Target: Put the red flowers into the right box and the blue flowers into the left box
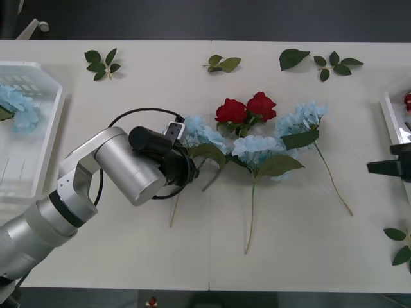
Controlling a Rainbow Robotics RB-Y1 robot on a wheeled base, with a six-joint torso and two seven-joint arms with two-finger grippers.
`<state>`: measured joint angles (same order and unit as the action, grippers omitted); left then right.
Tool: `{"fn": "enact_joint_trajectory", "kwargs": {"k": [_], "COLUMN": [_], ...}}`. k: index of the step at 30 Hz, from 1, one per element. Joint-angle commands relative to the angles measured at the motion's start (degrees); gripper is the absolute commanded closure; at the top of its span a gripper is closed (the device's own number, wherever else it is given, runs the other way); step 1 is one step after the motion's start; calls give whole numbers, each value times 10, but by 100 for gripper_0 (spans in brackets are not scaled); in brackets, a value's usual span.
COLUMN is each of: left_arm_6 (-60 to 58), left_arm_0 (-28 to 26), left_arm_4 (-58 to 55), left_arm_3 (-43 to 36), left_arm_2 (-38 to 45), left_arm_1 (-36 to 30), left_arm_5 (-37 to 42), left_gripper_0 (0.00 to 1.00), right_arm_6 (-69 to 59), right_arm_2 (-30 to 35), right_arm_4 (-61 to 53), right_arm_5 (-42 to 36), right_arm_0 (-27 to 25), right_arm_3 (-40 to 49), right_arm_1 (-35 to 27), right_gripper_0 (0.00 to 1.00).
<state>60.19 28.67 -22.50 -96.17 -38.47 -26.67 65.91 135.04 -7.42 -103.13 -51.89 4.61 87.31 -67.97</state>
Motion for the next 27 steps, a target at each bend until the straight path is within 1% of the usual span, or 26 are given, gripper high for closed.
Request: {"fn": "enact_joint_trajectory", "kwargs": {"k": [1, 2, 3, 4, 5, 6, 7, 11, 15, 21, 23, 27], "left_arm_6": [31, 31, 31, 31, 31, 30, 29, 28, 23, 15, 16, 19], "left_arm_0": [24, 24, 27, 28, 28, 28, 28, 30, 31, 24, 17, 11], "left_arm_4": [16, 18, 18, 18, 18, 17, 17, 13, 9, -48, -77, -120], "left_arm_3": [26, 27, 31, 32, 32, 33, 32, 32, 19, -39, -75, -131], "left_arm_2": [-3, -5, -5, -5, -5, -5, -5, -5, 0, 25, 51, 109], "left_arm_1": [20, 21, 21, 21, 21, 22, 21, 21, 14, -31, -53, -73], "left_arm_5": [3, 2, 2, 1, 2, 1, 1, -1, -2, 5, 26, 88], "left_gripper_0": [10, 14, 24, 38, 66, 81, 100, 100, 100, 100, 100, 100], "right_arm_6": [8, 8, 8, 6, 3, 2, -1, -7, -9, -9, -9, -10], "right_arm_2": [-16, -22, -33, -43, -59, -67, -90, -151, -191, -197, -197, -197], "right_arm_4": [50, 57, 72, 80, 92, 95, 98, 86, 73, 73, 79, 87], "right_arm_5": [17, 18, 23, 28, 39, 43, 58, 92, 126, 136, 136, 136], "right_arm_0": [7, 11, 20, 26, 36, 40, 54, 94, 131, 169, 182, 200], "right_arm_3": [37, 36, 36, 35, 32, 30, 22, -10, -44, -97, -116, -140], "right_arm_1": [56, 61, 73, 79, 84, 86, 88, 99, 114, 152, 166, 182], "right_gripper_0": [0, 0, 0, 0, 0, 0, 0, 0, 0, 0, 0, 0]}}
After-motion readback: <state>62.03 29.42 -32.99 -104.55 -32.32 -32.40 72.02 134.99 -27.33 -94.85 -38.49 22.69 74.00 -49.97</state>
